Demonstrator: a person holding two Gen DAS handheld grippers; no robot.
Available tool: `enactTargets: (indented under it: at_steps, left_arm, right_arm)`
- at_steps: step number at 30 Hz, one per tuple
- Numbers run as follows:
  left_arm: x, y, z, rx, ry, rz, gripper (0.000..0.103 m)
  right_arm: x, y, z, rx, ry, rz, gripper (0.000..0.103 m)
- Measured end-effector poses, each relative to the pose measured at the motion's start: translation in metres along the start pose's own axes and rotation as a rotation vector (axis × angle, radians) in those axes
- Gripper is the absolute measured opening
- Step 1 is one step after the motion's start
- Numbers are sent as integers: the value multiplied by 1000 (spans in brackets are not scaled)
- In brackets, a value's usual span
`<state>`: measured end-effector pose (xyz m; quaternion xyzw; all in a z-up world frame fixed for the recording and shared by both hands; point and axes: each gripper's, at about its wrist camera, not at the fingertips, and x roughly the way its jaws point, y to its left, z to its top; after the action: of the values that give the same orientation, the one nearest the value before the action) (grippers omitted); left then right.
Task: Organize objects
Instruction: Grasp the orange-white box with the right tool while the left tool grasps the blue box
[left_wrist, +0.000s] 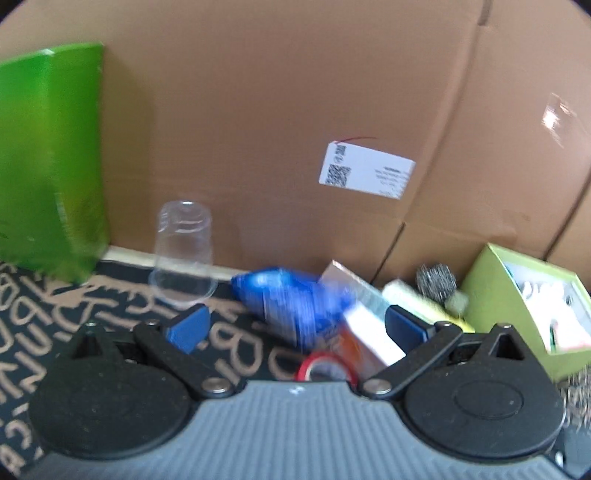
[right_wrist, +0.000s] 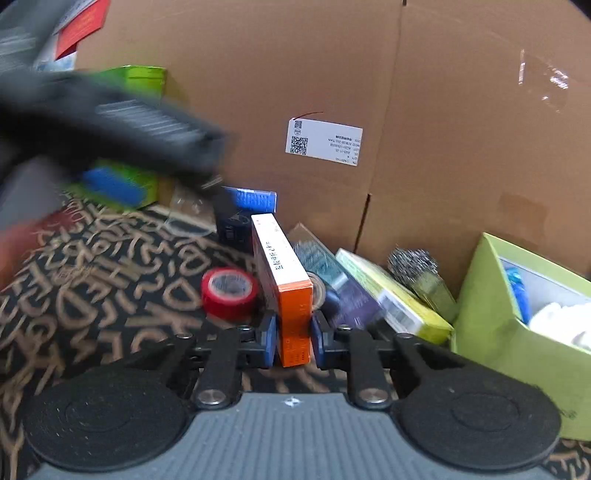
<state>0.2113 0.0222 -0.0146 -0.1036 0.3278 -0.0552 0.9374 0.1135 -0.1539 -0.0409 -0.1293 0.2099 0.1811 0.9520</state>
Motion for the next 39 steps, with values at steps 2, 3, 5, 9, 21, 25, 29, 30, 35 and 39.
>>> enactTargets:
  at_steps: [2, 3, 5, 9, 21, 25, 29, 30, 35, 39]
  left_arm:
    - [17, -3, 6, -13, 28, 20, 103]
    - [24, -4, 7, -16, 43, 27, 103]
    - [35, -7, 4, -9, 73, 15, 103]
    - [55, -12, -5, 12, 115, 53, 103]
    - [83, -28, -8, 196, 184, 96, 50]
    - [57, -18, -19, 235, 207, 39, 17]
    - [17, 10, -34, 202, 218, -40, 17]
    - [6, 14, -41, 211, 219, -45, 17]
    - [-21, 25, -60, 238, 228, -72, 28]
    - [-18, 9, -59, 280, 174, -27, 49]
  right_arm:
    - [-20, 2, -14, -41, 6, -7, 22]
    - [-31, 3, -21, -60, 5, -8, 22]
    - [-54, 4, -34, -93, 0, -8, 22]
    - [-90, -3, -51, -75, 11, 88, 32]
    - [-72, -8, -27, 237, 27, 159, 84]
    - [-46, 6, -24, 210, 113, 136, 72]
    - [-52, 4, -29, 193, 130, 159, 71]
    - [-58, 0, -32, 190, 137, 176, 71]
    - [-87, -11, -48, 136, 163, 194, 71]
    - [-84, -11, -45, 128, 159, 146, 76]
